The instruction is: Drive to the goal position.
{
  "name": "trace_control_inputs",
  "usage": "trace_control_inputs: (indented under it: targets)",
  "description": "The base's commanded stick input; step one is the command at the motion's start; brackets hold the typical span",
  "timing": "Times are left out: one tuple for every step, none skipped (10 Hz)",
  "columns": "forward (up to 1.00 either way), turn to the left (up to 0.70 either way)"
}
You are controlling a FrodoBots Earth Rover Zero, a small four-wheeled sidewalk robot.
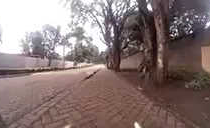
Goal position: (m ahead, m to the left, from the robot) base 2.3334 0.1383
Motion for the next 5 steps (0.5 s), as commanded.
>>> trace_control_inputs:
  targets:
    - [0.5,0.08]
    - [0.5,0.08]
    - [0.5,0.09]
    - [0.5,0.09]
    - [0.5,0.09]
